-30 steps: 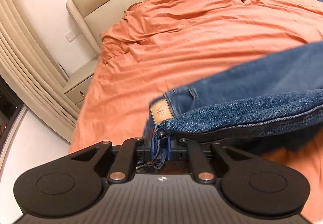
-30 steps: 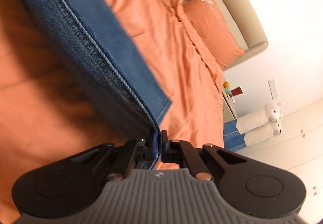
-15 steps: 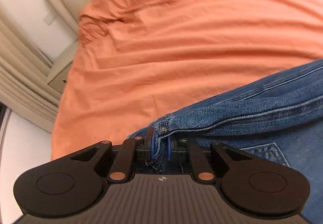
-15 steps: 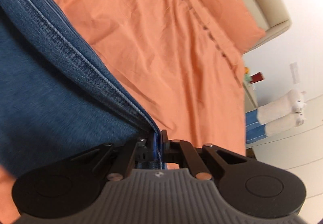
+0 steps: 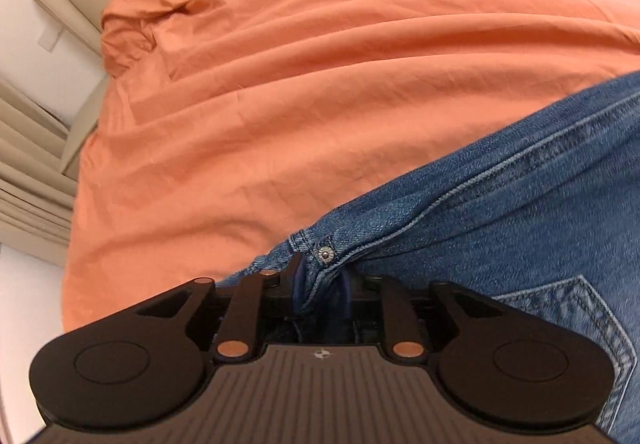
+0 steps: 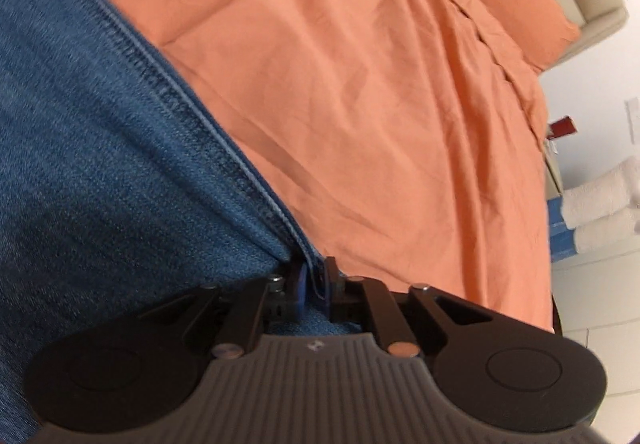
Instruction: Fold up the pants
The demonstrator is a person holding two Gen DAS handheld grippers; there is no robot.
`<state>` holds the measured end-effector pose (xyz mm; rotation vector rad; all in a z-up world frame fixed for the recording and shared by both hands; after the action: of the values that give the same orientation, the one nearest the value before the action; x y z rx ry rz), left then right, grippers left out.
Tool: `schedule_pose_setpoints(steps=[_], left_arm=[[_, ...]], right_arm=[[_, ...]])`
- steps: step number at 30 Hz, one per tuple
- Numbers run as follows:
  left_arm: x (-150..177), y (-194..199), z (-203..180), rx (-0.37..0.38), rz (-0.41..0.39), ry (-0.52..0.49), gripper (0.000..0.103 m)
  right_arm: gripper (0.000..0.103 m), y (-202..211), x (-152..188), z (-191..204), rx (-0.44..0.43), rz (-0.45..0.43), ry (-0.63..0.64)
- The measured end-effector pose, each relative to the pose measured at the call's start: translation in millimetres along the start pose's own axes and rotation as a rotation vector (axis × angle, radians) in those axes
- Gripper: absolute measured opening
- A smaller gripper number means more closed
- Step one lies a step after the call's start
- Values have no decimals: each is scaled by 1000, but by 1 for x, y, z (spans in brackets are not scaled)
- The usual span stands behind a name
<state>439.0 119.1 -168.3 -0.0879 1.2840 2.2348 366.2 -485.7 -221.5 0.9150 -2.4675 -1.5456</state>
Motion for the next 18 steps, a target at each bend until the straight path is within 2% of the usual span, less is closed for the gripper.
schedule_pose_setpoints(steps=[1, 2, 3, 4, 8, 12, 15, 18], left_arm=[[2, 6, 1, -14, -7, -5, 42], [-1, 12, 2, -21, -21, -12, 53], [-2, 19, 4, -20, -41, -7, 83], [-2, 27, 8, -22, -56, 10, 100], [-3, 63, 19, -13, -120, 65, 98], [5, 95, 7, 94, -158, 120, 78], [13, 112, -23, 253, -212, 152, 67], [19, 123, -66, 397, -272, 180, 57]], right_arm=[[22, 4, -1, -1, 21, -3, -4], [28, 10, -1, 0, 42, -9, -8], [38, 18, 0, 1, 58, -17, -15], [40, 27, 1, 2, 66, -31, -25], [40, 67, -1, 7, 64, -87, -104], [38, 99, -13, 20, -80, -178, -259], [27, 120, -25, 53, -255, -266, -370], [20, 125, -47, 100, -396, -321, -432]])
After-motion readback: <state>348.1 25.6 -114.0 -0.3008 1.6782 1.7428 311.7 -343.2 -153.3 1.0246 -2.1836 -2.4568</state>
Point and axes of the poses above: each gripper's, at about its wrist camera, not at the fingertips, and y roughly against the way its jaws point, z to its left, x to its underside, the point moved 3 cm from there along -y, roughly the way its jaws point, and after that the axes turned 5 degrees about -x, right-handed, at the moved point
